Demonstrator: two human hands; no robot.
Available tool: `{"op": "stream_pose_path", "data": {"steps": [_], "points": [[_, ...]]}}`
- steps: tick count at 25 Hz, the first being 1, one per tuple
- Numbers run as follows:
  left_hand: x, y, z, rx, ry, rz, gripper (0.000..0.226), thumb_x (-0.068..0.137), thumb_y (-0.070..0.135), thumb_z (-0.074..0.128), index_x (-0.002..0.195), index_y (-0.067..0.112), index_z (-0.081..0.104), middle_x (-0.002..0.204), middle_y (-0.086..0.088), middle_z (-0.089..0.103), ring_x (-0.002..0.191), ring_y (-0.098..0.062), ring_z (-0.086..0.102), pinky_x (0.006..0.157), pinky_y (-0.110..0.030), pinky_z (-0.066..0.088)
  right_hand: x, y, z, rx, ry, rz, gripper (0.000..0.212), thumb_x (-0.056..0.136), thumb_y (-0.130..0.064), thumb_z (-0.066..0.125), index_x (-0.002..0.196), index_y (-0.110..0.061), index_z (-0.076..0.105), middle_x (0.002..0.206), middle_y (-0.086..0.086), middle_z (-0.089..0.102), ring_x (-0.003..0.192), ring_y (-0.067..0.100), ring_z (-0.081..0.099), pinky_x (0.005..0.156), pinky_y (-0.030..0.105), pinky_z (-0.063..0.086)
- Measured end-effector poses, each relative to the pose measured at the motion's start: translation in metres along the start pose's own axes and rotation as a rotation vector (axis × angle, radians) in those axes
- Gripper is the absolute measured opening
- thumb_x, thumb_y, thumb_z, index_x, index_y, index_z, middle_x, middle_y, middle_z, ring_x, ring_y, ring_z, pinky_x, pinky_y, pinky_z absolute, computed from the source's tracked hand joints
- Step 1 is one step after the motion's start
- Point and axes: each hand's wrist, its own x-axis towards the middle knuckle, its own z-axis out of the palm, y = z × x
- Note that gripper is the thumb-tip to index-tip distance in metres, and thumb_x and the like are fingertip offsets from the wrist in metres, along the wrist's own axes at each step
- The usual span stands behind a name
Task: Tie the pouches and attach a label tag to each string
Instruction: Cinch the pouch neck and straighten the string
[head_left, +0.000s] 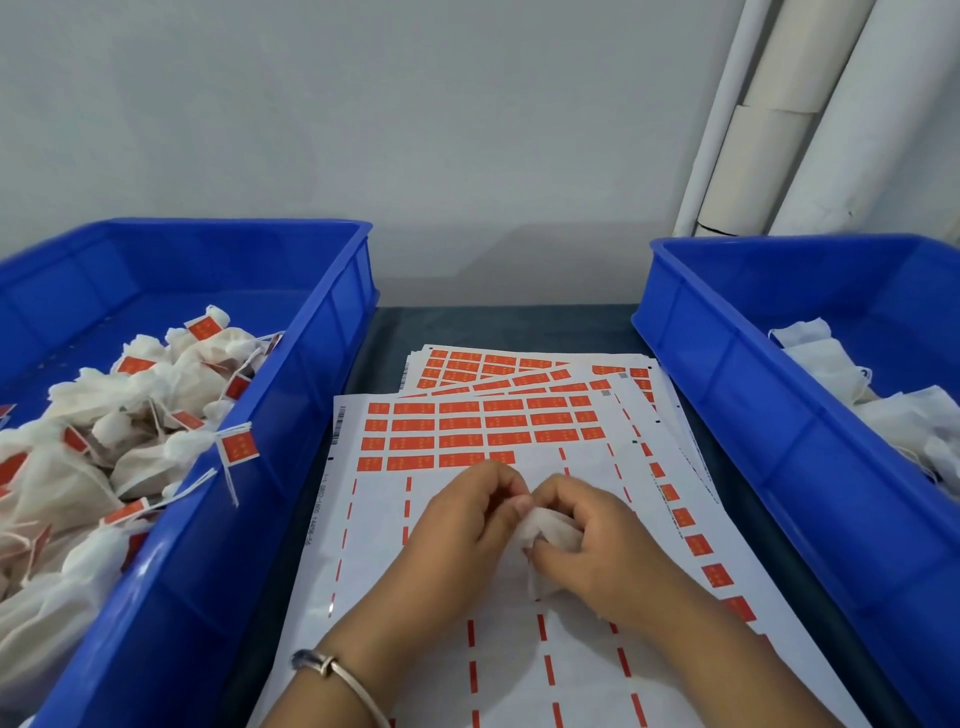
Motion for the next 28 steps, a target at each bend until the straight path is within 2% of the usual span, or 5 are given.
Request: {"op": "stream_pose_path", "data": {"steps": [8, 14, 18, 23, 28], "points": [[0.001, 0.005, 0.007, -0.467, 0.054, -0.332, 0.015, 0.092, 0.025, 0.054, 0.088, 0.017, 0.066, 0.081, -0.005, 0.07, 0.079, -0.027, 0.065, 0.077, -0.035, 0.057, -0.002, -0.001, 0.004, -0.049, 0.219, -0.174, 0.027, 0.082, -0.028, 0.069, 0.085, -0.048, 0.05, 0.093, -0.041, 0.053, 0.097, -0.012, 0.052, 0.067, -0.002, 0.042], [0.004, 0.004, 0.005, -0.607, 0.021, -0.43, 0.018, 0.092, 0.023, 0.054, 0.086, 0.014, 0.069, 0.076, -0.005, 0.069, 0.07, -0.017, 0.059, 0.066, -0.023, 0.051, 0.0, 0.0, 0.004, -0.153, 0.259, -0.183, 0.033, 0.085, -0.03, 0.067, 0.082, -0.057, 0.048, 0.08, -0.048, 0.052, 0.097, -0.022, 0.048, 0.069, -0.009, 0.034], [0.003, 0.001, -0.002, -0.782, -0.032, -0.393, 0.027, 0.087, 0.0, 0.056, 0.077, 0.021, 0.069, 0.082, -0.004, 0.067, 0.079, -0.023, 0.064, 0.07, -0.029, 0.053, 0.002, -0.002, 0.006, -0.161, 0.205, -0.084, 0.023, 0.089, -0.037, 0.06, 0.079, -0.054, 0.048, 0.079, -0.038, 0.053, 0.092, -0.019, 0.05, 0.063, -0.004, 0.038], [0.002, 0.002, -0.004, -0.483, 0.034, -0.326, 0.028, 0.08, 0.001, 0.068, 0.089, 0.028, 0.064, 0.088, 0.014, 0.069, 0.08, -0.007, 0.068, 0.062, -0.016, 0.051, 0.006, -0.005, 0.0, 0.025, 0.113, 0.142, 0.01, 0.089, -0.04, 0.058, 0.079, -0.039, 0.06, 0.077, -0.025, 0.06, 0.081, -0.004, 0.057, 0.058, 0.004, 0.039], [0.005, 0.0, -0.001, -0.438, 0.174, -0.274, 0.019, 0.079, 0.003, 0.07, 0.078, 0.02, 0.063, 0.077, 0.011, 0.071, 0.074, -0.005, 0.068, 0.06, -0.012, 0.05, 0.004, -0.006, -0.005, 0.361, -0.004, 0.328, 0.012, 0.088, -0.031, 0.063, 0.082, -0.03, 0.072, 0.078, -0.015, 0.069, 0.084, 0.012, 0.066, 0.076, 0.023, 0.051]]}}
